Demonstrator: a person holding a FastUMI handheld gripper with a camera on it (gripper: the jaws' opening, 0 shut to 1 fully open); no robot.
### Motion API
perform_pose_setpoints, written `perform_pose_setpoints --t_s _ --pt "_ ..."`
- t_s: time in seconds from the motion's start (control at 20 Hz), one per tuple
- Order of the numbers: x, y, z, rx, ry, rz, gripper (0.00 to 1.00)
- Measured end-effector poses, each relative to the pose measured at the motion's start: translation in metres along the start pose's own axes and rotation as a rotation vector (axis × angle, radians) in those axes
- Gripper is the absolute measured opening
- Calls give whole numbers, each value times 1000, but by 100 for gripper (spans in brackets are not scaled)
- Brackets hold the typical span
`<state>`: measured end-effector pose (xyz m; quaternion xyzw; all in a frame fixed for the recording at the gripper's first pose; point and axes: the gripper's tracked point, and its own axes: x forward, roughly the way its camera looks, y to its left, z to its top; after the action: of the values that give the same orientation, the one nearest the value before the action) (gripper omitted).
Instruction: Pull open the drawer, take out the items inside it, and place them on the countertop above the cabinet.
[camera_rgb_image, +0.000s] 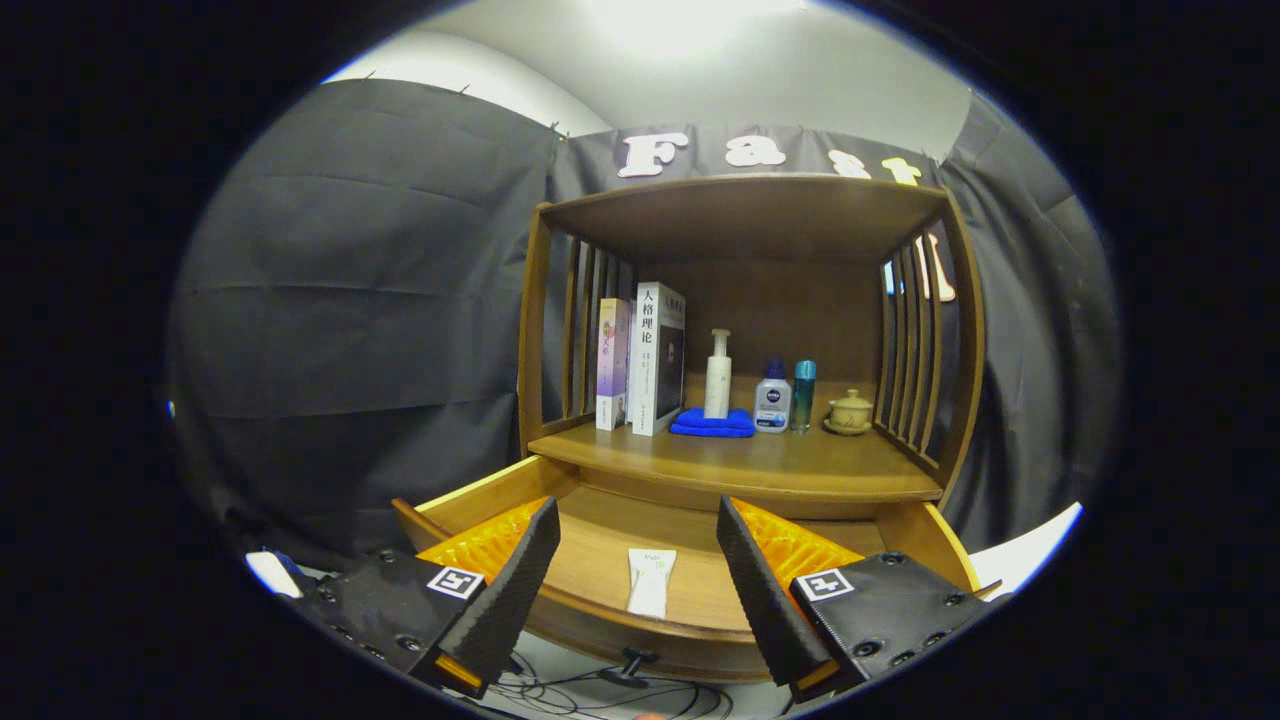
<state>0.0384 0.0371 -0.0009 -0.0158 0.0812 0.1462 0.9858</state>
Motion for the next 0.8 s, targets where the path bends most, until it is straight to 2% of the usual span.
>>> perform_pose_setpoints --t_s 0.2,0.45,0.6,0.8 --pt "28 4 -3 72 136 80 98" --pt "67 -3 -19 -11 279 125 98" --pt "80 -3 -37 4 394 162 98" --pt "99 -11 -58 9 540 171 98"
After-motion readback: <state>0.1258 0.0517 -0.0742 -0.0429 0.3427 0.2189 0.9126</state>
